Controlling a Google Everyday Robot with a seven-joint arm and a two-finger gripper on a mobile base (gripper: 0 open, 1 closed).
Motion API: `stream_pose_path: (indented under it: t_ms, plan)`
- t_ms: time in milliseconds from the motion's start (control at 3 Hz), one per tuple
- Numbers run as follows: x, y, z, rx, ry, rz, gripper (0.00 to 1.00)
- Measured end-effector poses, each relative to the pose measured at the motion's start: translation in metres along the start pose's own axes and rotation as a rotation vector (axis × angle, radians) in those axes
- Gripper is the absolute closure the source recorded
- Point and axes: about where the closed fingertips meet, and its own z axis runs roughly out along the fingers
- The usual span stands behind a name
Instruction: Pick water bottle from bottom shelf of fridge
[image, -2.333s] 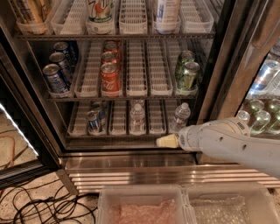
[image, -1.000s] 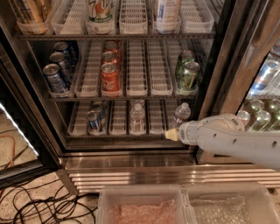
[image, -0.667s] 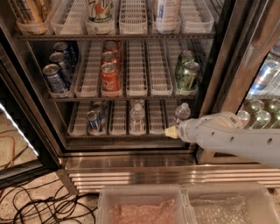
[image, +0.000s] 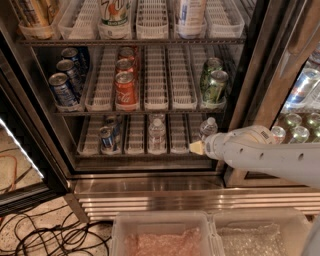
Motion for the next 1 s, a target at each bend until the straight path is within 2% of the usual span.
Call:
stream_pose_path:
  t_ms: [667,1000]
  plan:
    - [-0.010,-0.023,0.006,0.045,-0.023,-0.015,0.31]
    - [-0.011,-0.024,0.006,0.050,-0.025,-0.015,0.32]
